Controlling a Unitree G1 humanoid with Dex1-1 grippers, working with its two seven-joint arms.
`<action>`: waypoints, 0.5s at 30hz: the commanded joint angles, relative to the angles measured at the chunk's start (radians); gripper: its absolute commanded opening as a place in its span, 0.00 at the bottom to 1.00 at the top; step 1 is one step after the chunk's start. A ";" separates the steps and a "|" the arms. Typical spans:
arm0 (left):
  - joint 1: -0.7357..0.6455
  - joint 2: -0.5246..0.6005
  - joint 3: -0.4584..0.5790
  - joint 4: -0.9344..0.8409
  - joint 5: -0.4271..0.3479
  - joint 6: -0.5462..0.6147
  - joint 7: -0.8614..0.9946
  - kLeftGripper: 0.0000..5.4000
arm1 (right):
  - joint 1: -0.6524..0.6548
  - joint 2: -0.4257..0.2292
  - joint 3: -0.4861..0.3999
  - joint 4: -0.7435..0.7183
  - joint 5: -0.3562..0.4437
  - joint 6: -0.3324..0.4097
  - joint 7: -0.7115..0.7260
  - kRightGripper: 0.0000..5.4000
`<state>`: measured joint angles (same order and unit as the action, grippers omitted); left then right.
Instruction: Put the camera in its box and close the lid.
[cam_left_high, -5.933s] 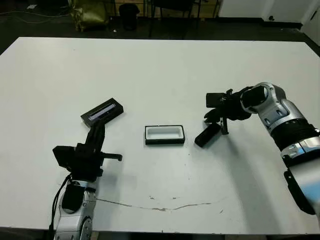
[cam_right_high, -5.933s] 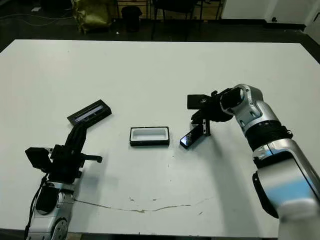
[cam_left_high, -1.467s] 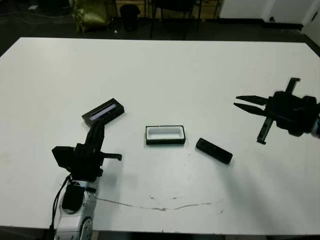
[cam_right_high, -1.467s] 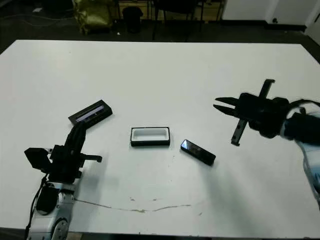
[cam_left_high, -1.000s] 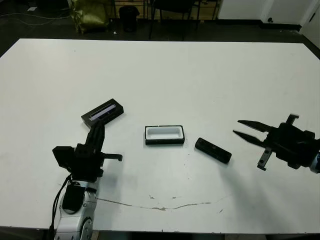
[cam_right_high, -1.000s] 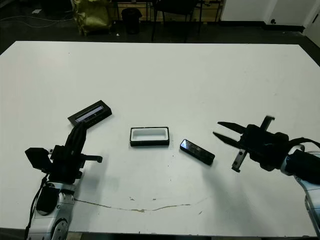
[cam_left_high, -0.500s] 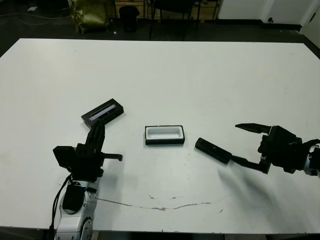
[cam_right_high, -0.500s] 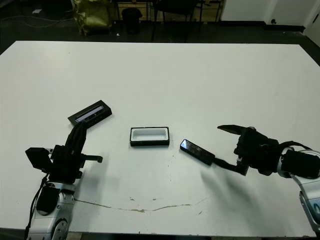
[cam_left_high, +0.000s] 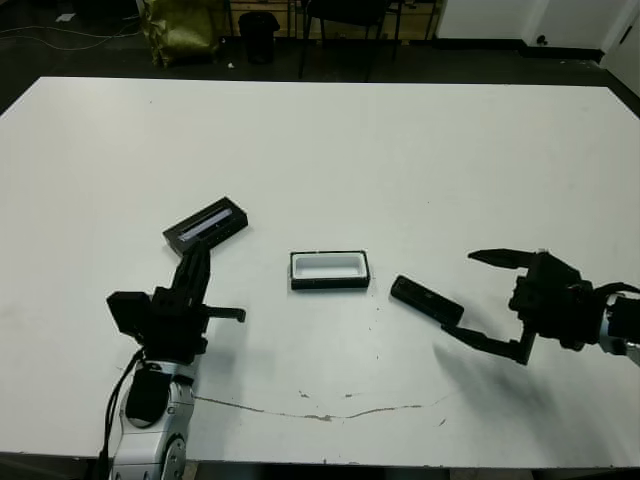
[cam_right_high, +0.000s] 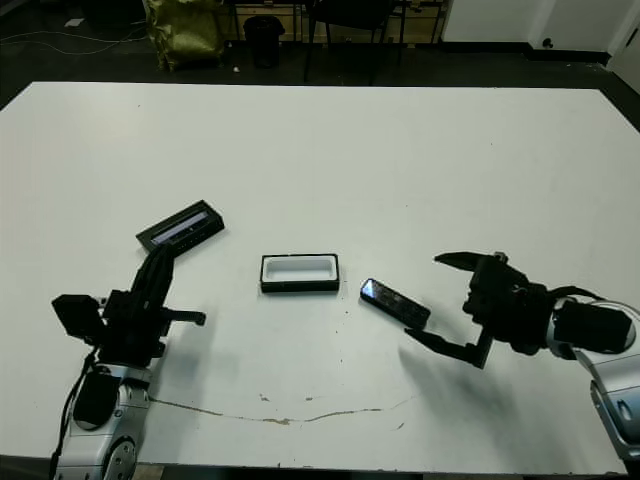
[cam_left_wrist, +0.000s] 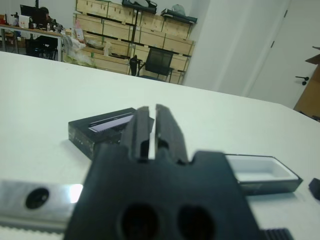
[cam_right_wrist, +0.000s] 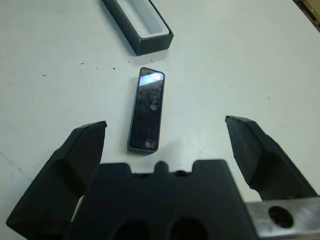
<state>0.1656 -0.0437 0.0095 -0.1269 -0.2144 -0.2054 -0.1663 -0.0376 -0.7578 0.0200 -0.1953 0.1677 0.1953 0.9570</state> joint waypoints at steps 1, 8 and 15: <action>0.004 0.004 0.004 0.026 0.003 -0.006 -0.003 0.00 | 0.010 0.009 0.021 0.026 -0.032 -0.047 -0.018 1.00; 0.009 0.004 0.003 0.020 0.001 0.001 -0.001 0.00 | 0.027 0.012 0.051 -0.017 -0.045 0.056 -0.057 1.00; 0.012 0.003 0.003 0.010 -0.005 0.012 0.000 0.00 | 0.022 0.030 0.074 0.036 -0.056 0.020 -0.057 1.00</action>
<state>0.1641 -0.0436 0.0103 -0.1201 -0.2181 -0.2074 -0.1705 -0.0259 -0.7309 0.0808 -0.1772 0.1263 0.2137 0.9055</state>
